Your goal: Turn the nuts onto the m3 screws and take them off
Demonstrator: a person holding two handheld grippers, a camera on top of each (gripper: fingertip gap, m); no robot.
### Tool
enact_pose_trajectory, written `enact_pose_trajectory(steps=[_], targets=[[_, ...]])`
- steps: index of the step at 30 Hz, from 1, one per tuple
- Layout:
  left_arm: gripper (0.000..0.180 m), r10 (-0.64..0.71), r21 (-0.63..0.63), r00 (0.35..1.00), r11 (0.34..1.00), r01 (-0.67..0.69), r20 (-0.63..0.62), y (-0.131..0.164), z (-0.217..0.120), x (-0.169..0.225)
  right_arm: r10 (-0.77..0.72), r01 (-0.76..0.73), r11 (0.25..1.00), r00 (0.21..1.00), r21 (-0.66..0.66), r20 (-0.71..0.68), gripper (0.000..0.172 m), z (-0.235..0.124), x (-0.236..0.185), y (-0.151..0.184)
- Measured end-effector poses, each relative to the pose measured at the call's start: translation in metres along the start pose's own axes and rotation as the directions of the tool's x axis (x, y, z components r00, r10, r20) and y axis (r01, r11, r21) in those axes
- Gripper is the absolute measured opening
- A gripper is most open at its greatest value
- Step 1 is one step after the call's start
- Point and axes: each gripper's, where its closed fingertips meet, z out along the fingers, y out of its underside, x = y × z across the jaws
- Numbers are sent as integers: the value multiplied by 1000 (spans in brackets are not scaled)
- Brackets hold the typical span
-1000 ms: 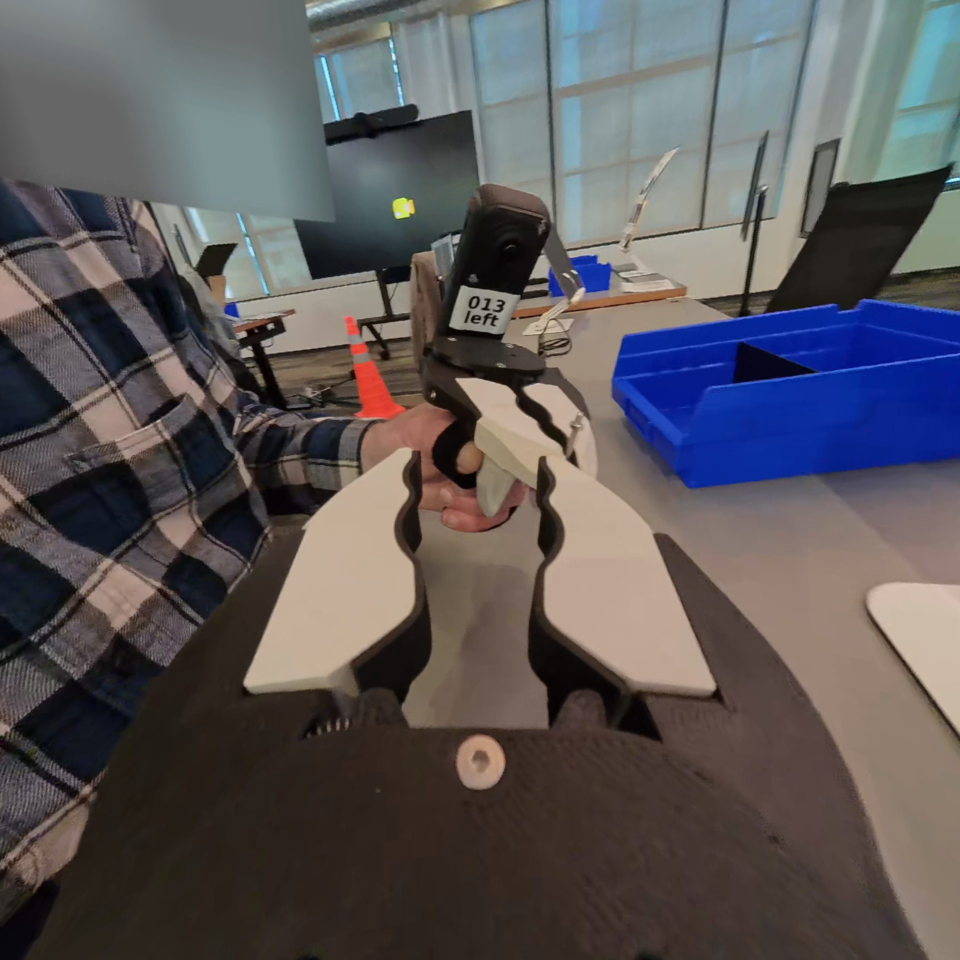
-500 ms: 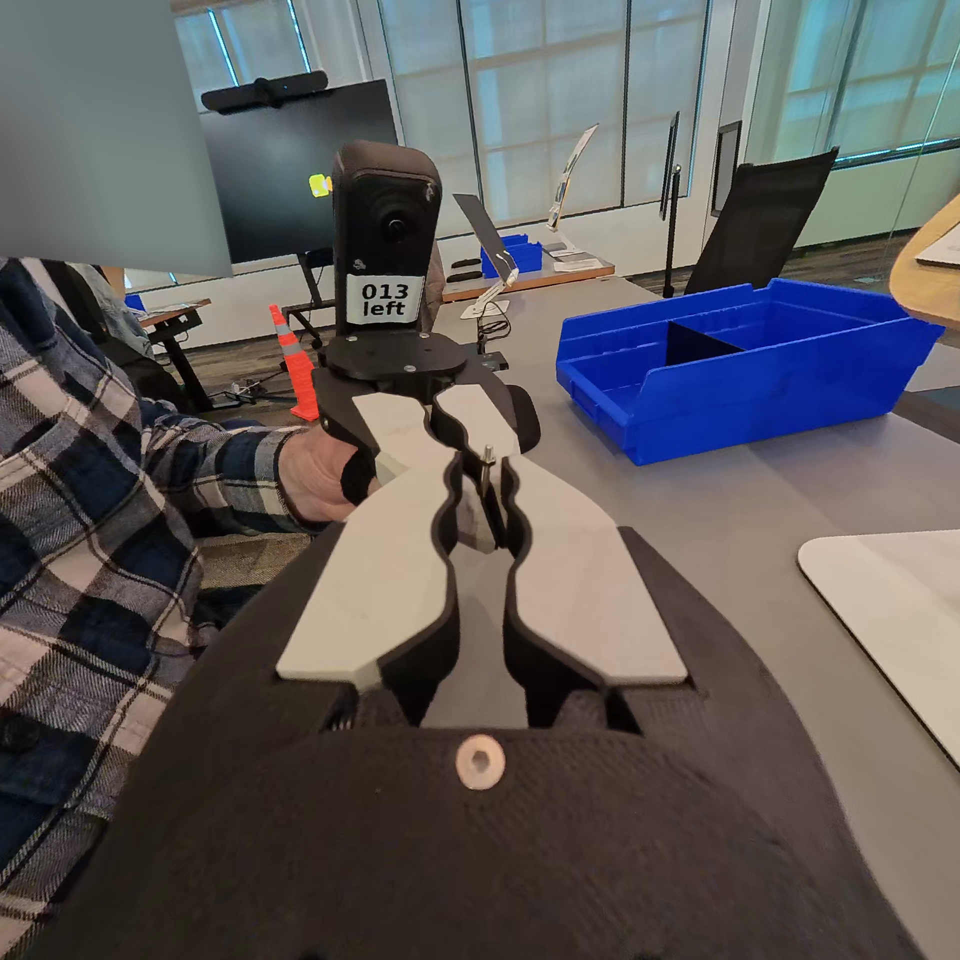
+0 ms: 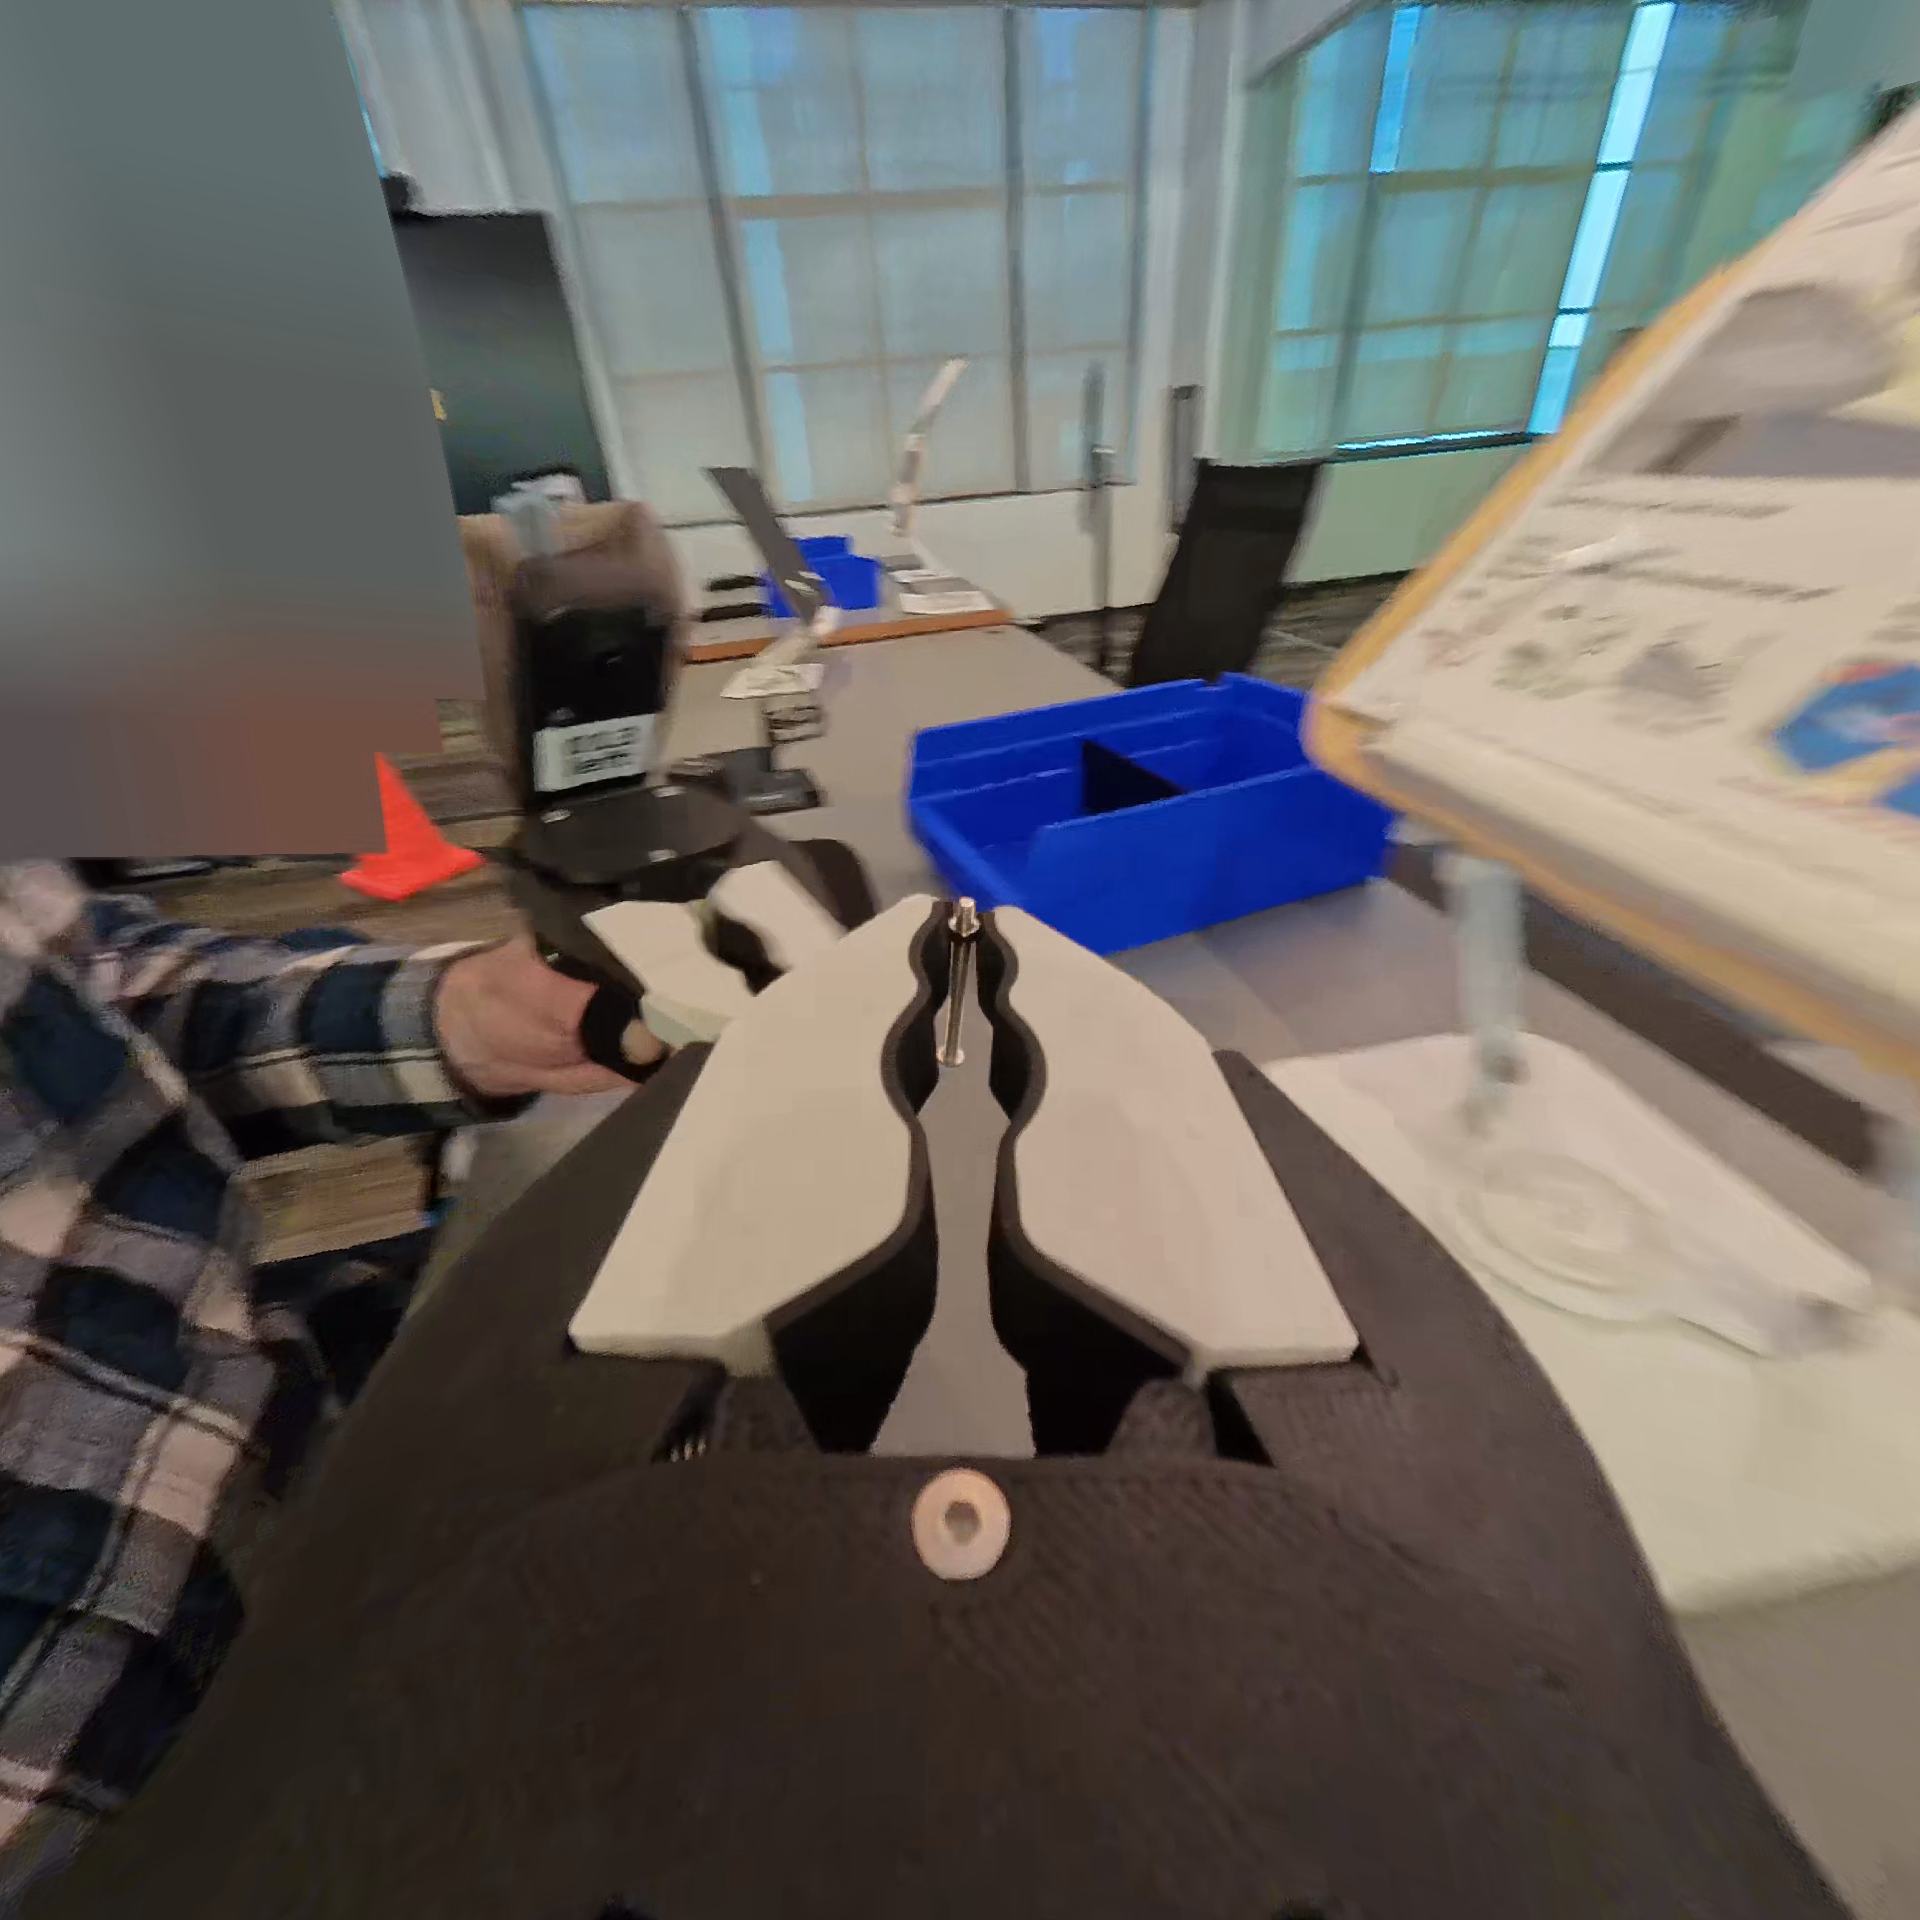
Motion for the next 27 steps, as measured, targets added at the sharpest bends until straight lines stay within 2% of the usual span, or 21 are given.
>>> enact_pose_trajectory(steps=[3,5,7,10,13,18,21,24,27], targets=[[0,54,-59,991,997,-47,125,20,-2,-24,-28,14,998,968,-58,-250,5,-55,70,-25],[0,131,-103,970,988,-111,207,30,-3,-36,-85,17,988,893,-156,-442,5,-100,124,-27],[0,192,-147,945,977,-157,264,37,-3,-44,-133,-39,964,785,-262,-605,5,-145,177,-15],[0,239,-182,926,965,-192,292,44,-1,-49,-204,-181,897,642,-404,-739,5,-196,231,18],[0,264,-204,912,957,-207,314,50,0,-54,-307,-261,823,543,-504,-782,5,-222,258,42],[0,261,-206,908,958,-201,328,52,2,-60,-368,-294,782,493,-549,-788,5,-226,276,58],[0,264,-207,903,957,-203,338,53,1,-61,-337,-325,785,489,-527,-804,5,-229,286,63],[0,270,-208,901,956,-208,340,53,1,-62,-246,-424,771,488,-474,-837,5,-240,301,75],[0,263,-208,904,957,-202,335,55,1,-62,-166,-560,700,476,-443,-863,6,-256,320,98]])
